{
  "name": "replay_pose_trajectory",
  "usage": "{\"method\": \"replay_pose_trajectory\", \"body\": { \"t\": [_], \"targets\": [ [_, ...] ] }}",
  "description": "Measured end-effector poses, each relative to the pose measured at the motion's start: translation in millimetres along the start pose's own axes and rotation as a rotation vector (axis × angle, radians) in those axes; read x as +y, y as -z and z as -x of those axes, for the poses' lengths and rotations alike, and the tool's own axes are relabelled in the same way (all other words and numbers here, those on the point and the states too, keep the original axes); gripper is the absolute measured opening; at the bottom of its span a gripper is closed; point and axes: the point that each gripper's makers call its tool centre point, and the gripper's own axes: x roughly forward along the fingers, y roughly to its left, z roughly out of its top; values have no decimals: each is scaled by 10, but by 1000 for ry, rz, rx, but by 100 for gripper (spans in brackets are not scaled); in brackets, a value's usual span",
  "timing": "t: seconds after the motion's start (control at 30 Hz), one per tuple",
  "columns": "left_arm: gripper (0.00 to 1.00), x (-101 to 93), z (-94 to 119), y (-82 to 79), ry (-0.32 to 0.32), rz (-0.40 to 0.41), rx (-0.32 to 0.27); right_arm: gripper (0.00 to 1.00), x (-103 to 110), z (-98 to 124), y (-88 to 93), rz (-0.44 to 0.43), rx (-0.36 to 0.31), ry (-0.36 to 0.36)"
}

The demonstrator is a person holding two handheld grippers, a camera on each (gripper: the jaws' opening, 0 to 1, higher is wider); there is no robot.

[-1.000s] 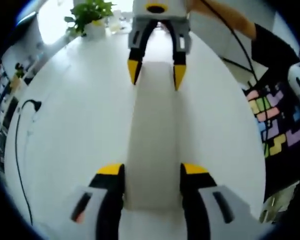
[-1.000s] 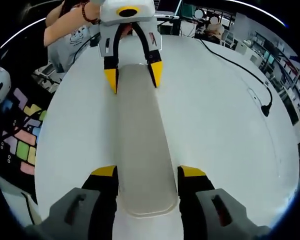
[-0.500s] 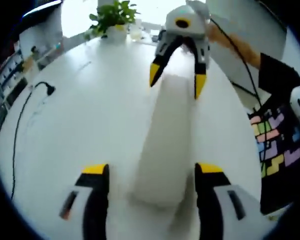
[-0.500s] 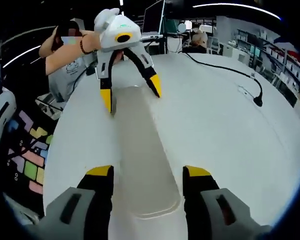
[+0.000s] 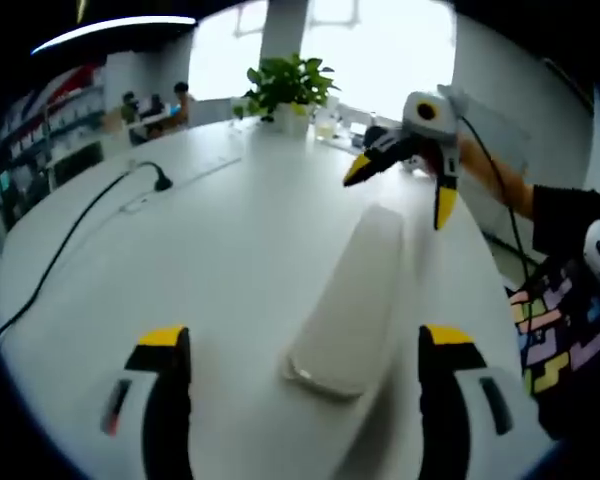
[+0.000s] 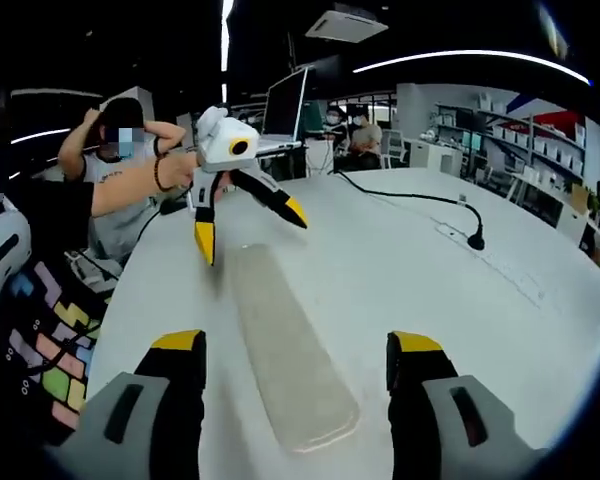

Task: Arrange the utensils inside the cutlery case until each visible utensil rests in its matching compartment.

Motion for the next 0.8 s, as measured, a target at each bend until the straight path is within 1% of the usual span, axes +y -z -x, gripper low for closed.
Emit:
{"method": "replay_pose_trajectory", "body": {
  "t": [0.03,0.07,0.1,0.13,0.17,0.2,0.23,0.27,0.3,0.33,0.37,0.4,0.43,0.47,0.5,0.53,0.57,0.6,0.63,0.7,0.73,0.77,0.8],
  "targets": [
    [100,40,28,58,-38,32,24,81,-8,21,-42,7,-29,25],
    [100,43,37,88,-51,77,32,82,2,32,-64,6,-48,30],
    [100,38,38,51,-50,91,-2,82,27,45,-62,8,-55,27],
    [100,35,48,8,-54,123,-44,81,36,62,-55,-2,-66,29],
    [100,33,75,-43,-54,157,-93,84,37,71,-44,-13,-71,36],
    [100,36,96,-61,-64,153,-114,88,28,78,-18,-12,-67,52],
    [100,66,136,-71,-108,100,-127,90,-34,103,23,-2,-63,110],
    [100,98,171,-69,-153,68,-128,90,-43,121,25,2,-80,135],
    [100,123,227,-69,-215,24,-129,90,-21,150,-10,-12,-126,153],
    [100,130,268,-76,-254,9,-137,91,8,175,-28,-23,-153,157],
    [100,123,328,-95,-298,1,-158,91,17,231,-48,-30,-184,184],
    [100,116,369,-96,-322,20,-173,92,13,272,-69,-20,-207,211],
    [100,101,416,-42,-346,46,-167,93,-6,340,-102,-14,-242,254],
    [100,103,447,-30,-367,43,-176,94,-26,387,-123,-12,-265,283],
    [100,133,509,-63,-409,8,-219,96,-43,433,-140,-17,-287,309],
    [100,135,527,-59,-420,8,-225,98,-69,503,-164,-39,-322,341],
    [100,110,570,-32,-436,5,-230,99,-61,544,-192,-59,-354,346],
    [100,101,612,-40,-452,9,-248,99,-39,579,-218,-79,-384,338],
    [100,76,677,-75,-469,11,-288,99,-1,629,-233,-102,-409,328],
    [100,25,754,-103,-474,33,-336,99,27,696,-234,-96,-427,343],
    [100,-7,811,-111,-476,53,-368,99,25,744,-228,-80,-434,374],
    [100,-19,852,-112,-481,67,-387,99,17,772,-210,-71,-429,400],
    [100,-37,908,-81,-487,72,-392,99,40,806,-196,-84,-438,408]
  ]
}}
